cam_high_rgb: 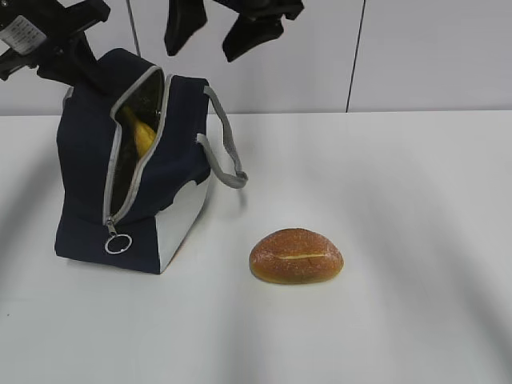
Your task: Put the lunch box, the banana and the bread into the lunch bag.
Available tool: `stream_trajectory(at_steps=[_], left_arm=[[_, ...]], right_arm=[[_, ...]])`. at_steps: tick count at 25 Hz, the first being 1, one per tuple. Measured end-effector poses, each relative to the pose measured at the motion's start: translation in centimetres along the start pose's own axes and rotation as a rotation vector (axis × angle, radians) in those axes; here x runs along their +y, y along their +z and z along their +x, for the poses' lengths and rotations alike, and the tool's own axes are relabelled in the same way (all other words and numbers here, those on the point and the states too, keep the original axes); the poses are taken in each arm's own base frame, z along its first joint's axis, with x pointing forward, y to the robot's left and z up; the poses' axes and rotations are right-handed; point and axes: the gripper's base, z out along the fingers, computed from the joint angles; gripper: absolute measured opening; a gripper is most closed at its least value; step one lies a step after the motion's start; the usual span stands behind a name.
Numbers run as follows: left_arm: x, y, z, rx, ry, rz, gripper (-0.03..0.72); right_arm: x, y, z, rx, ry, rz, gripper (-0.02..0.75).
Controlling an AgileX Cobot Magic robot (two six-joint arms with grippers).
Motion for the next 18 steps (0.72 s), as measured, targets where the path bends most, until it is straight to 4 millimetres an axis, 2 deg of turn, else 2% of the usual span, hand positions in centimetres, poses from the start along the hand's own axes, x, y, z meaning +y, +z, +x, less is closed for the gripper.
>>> stream_trajectory(at_steps=[9, 14, 18], left_arm=[[0.0, 0.0, 0.0, 0.0, 0.0, 0.0, -0.003], [0.0, 0.0, 0.0, 0.0, 0.0, 0.001, -0.003], [0.0, 0.0, 0.0, 0.0, 0.0, 0.001, -0.003]], right_arm=[[-1.4, -2.3, 6.9, 0.222, -0.109, 0.162, 0.585], [-1.8, -2.2, 10.5, 0.337, -0.173, 0.158, 0.585], [-2.3, -1.1, 12.6, 0.427, -0.259, 0.133, 0.585]])
